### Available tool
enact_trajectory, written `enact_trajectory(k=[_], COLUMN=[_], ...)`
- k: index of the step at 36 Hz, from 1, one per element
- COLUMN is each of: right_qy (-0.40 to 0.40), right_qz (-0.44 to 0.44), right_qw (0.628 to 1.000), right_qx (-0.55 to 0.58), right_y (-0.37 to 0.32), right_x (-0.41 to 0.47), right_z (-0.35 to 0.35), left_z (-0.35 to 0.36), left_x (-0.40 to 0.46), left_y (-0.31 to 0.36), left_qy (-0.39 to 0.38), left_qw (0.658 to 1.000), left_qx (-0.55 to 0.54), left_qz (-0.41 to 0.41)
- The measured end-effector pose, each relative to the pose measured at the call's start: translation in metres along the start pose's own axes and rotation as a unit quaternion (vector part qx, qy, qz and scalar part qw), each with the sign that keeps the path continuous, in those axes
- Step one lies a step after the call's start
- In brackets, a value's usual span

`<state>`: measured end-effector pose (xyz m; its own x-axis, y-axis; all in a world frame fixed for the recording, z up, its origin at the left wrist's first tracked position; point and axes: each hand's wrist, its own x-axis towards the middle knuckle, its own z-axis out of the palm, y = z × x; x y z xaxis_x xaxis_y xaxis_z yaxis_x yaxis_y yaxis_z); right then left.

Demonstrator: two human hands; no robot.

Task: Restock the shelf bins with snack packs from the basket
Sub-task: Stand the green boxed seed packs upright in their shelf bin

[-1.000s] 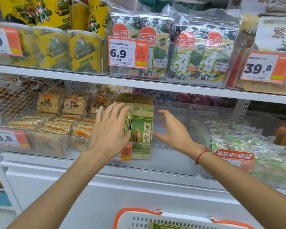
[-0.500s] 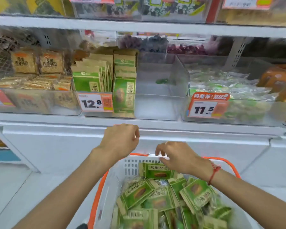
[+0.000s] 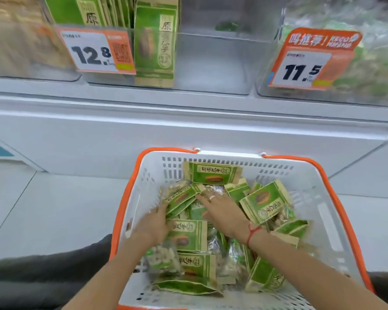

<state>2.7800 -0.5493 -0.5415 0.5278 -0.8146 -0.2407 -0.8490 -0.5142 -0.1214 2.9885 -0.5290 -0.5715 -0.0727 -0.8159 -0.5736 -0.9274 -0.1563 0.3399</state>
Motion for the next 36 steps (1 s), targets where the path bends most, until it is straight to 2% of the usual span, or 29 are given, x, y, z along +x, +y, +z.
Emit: enact_trajectory(k=[5, 9, 11, 13, 15, 18, 20, 22, 24, 26, 27, 32, 34, 36], right_qy=[0.08, 0.03, 0.029, 0.026, 0.031, 0.058, 0.077, 0.092, 0.115, 0.127, 0.126, 0.043, -0.033, -0.108], right_qz=[-0.021, -0.054, -0.054, -0.047, -0.038, -0.018, 0.001, 0.006, -0.001, -0.007, -0.01, -0.023, -0.035, -0.002], right_qw=[0.993, 0.993, 0.994, 0.996, 0.997, 0.998, 0.997, 0.995, 0.992, 0.986, 0.983, 0.979, 0.973, 0.963], right_qx=[-0.087, -0.105, -0.092, -0.077, -0.063, -0.028, 0.002, 0.032, 0.054, 0.105, 0.129, 0.199, 0.225, 0.247], right_y=[-0.007, -0.01, -0.006, 0.0, 0.005, 0.014, 0.018, 0.019, 0.014, 0.003, -0.003, -0.018, -0.017, -0.012], right_x=[0.023, 0.045, 0.05, 0.05, 0.047, 0.039, 0.03, 0.019, 0.007, -0.002, -0.006, -0.01, -0.006, -0.001], right_z=[-0.006, -0.008, -0.01, -0.014, -0.02, -0.026, -0.027, -0.028, -0.027, -0.026, -0.026, -0.025, -0.024, -0.022], left_z=[-0.001, -0.003, -0.01, -0.024, -0.041, -0.061, -0.069, -0.072, -0.071, -0.064, -0.06, -0.043, -0.043, -0.051], left_x=[0.007, 0.008, 0.001, -0.007, -0.017, -0.024, -0.027, -0.031, -0.037, -0.036, -0.034, -0.032, -0.031, -0.026], left_y=[0.002, 0.003, 0.009, 0.022, 0.035, 0.037, 0.037, 0.044, 0.054, 0.059, 0.061, 0.056, 0.048, 0.04], left_qy=[0.043, 0.071, 0.1, 0.147, 0.165, 0.147, 0.106, 0.005, -0.089, -0.104, -0.09, -0.027, 0.004, 0.07], left_qw=[0.996, 0.979, 0.982, 0.986, 0.981, 0.983, 0.988, 0.97, 0.898, 0.845, 0.834, 0.85, 0.877, 0.912], left_qx=[-0.075, -0.181, -0.144, -0.023, 0.05, 0.045, -0.035, -0.214, -0.414, -0.516, -0.536, -0.513, -0.468, -0.393], left_qz=[-0.026, -0.055, -0.07, -0.077, -0.088, -0.105, -0.106, -0.118, -0.119, -0.095, -0.092, -0.117, -0.112, -0.089])
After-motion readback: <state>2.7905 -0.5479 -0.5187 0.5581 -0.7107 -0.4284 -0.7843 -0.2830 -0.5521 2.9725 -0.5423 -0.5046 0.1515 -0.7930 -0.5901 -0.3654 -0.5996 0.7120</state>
